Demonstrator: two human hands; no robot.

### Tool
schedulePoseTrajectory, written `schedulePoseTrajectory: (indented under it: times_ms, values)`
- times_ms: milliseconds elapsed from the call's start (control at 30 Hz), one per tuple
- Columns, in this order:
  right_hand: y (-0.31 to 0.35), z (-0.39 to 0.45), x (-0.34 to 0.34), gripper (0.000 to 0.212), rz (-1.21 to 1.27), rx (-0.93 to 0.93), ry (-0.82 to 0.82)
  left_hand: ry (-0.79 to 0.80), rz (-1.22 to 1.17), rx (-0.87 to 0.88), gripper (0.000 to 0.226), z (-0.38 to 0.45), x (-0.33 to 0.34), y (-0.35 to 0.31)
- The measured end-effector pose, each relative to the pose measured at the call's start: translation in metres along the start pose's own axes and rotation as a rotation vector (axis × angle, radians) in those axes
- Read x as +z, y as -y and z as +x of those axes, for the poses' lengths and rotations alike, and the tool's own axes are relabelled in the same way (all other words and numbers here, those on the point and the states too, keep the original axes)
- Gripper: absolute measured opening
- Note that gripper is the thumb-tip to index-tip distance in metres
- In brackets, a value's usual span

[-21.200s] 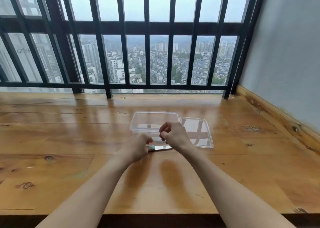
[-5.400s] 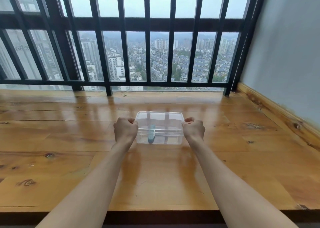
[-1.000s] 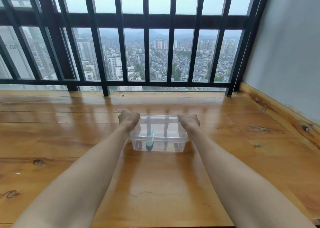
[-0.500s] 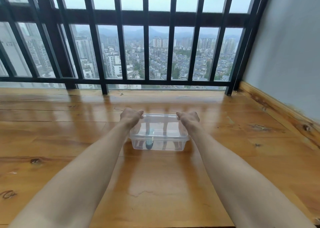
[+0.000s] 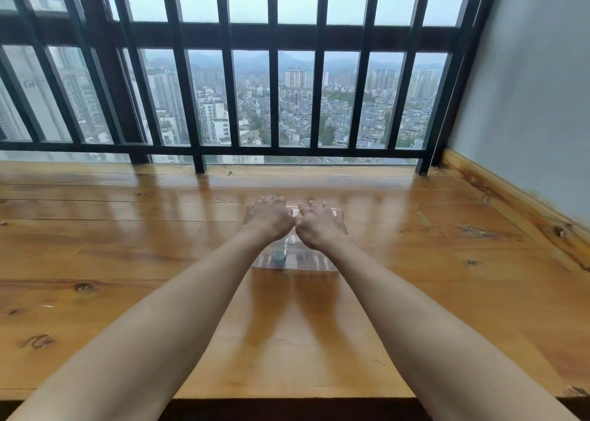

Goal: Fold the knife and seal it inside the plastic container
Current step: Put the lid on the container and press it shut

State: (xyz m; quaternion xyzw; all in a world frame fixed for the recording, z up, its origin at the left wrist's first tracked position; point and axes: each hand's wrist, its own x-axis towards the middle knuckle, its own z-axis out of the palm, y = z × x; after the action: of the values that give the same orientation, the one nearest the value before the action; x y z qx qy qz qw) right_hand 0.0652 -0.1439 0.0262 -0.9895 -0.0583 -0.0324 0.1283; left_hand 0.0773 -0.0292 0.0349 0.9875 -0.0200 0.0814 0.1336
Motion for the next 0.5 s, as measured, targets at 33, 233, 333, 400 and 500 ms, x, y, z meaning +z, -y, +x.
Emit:
schedulePoseTrajectory:
  times_ms: [33, 233, 333, 400, 500]
  values:
    - [-0.001, -0.002, 0.002, 0.056, -0.01, -0.003, -0.005, 0.008, -0.001, 0.009, 0.049, -0.002, 0.001, -0.001]
    - [-0.002, -0.006, 0.002, 0.059, -0.053, -0.003, 0.066, 0.113, 0.071, 0.041, 0.058, -0.012, 0.009, 0.002]
    - [-0.003, -0.005, 0.003, 0.06, -0.054, 0.01, 0.084, 0.149, 0.073, 0.04, 0.058, -0.015, 0.011, 0.004]
    - [-0.003, -0.003, 0.003, 0.059, -0.059, 0.015, 0.105, 0.173, 0.076, 0.034, 0.058, -0.015, 0.01, 0.003]
    - [-0.004, 0.0, 0.002, 0.06, -0.053, 0.013, 0.113, 0.174, 0.094, 0.035, 0.058, -0.014, 0.01, 0.002]
